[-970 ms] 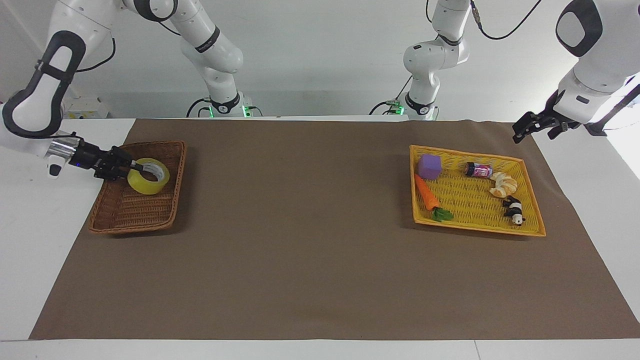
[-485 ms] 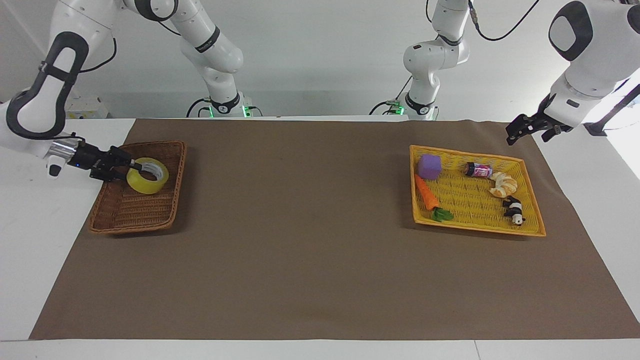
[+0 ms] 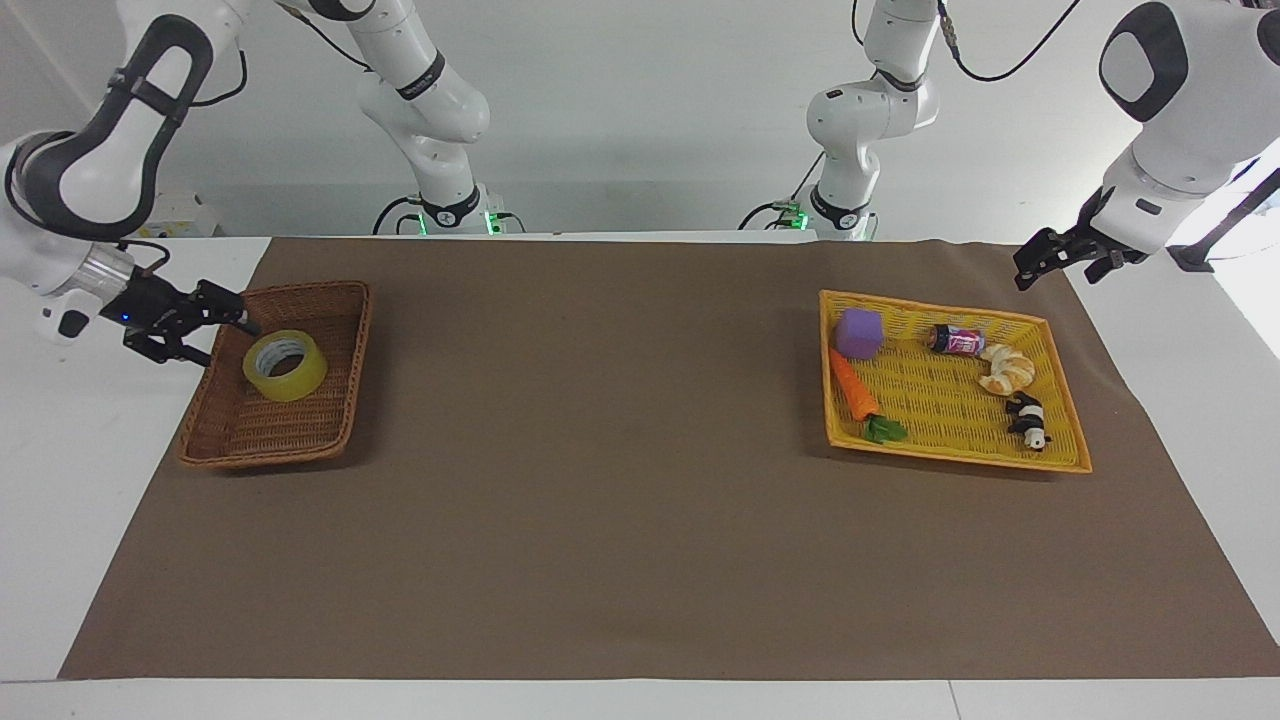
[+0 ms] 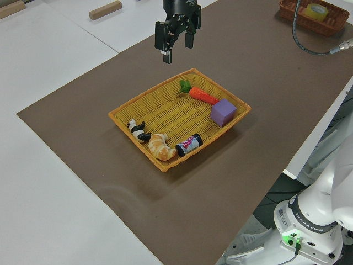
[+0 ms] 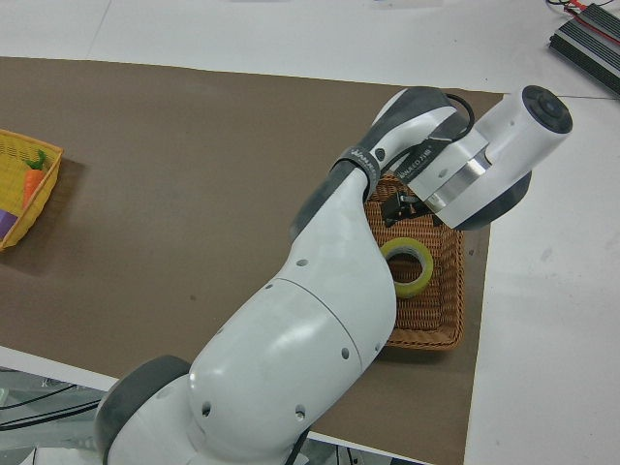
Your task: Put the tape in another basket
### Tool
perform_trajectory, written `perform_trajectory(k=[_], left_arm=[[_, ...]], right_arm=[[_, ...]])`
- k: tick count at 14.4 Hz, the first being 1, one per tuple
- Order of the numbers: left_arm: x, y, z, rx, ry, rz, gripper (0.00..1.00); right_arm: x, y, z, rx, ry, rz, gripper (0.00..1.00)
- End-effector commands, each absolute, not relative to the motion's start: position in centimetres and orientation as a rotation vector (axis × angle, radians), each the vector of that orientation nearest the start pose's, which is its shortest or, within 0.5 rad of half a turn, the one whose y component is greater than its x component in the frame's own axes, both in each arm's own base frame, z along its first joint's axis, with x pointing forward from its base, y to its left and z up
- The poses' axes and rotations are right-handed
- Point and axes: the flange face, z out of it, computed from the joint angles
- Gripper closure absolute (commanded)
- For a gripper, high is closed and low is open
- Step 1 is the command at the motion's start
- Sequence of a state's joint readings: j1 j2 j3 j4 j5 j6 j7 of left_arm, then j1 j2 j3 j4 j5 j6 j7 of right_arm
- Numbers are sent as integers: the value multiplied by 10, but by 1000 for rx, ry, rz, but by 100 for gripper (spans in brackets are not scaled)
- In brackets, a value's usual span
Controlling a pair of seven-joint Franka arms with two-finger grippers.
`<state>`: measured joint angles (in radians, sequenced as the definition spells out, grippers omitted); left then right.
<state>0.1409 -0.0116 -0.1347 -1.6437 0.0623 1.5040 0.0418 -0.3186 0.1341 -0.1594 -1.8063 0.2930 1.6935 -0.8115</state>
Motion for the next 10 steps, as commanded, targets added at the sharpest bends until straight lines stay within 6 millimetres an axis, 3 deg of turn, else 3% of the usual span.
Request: perform_trajectory(k=[1,3,5,7,10], left_arm=[[536,13,592,-3055,60,175,0],[536,12,593,-3055,62,173,0],[536,12,592,-3055,62,175,0],[536,12,592,-3055,62,175,0],[536,12,593,-3055,62,173,0]], right_arm=[[528,-184,495,-2885,-279,82,0],[533,-128,529,-3019,-213,112,0],[529,-94,565,-3112,-90,144,0],[540,-86,599,-3122,-24,159,0],[544,-87,618,-3134,31,196,0]])
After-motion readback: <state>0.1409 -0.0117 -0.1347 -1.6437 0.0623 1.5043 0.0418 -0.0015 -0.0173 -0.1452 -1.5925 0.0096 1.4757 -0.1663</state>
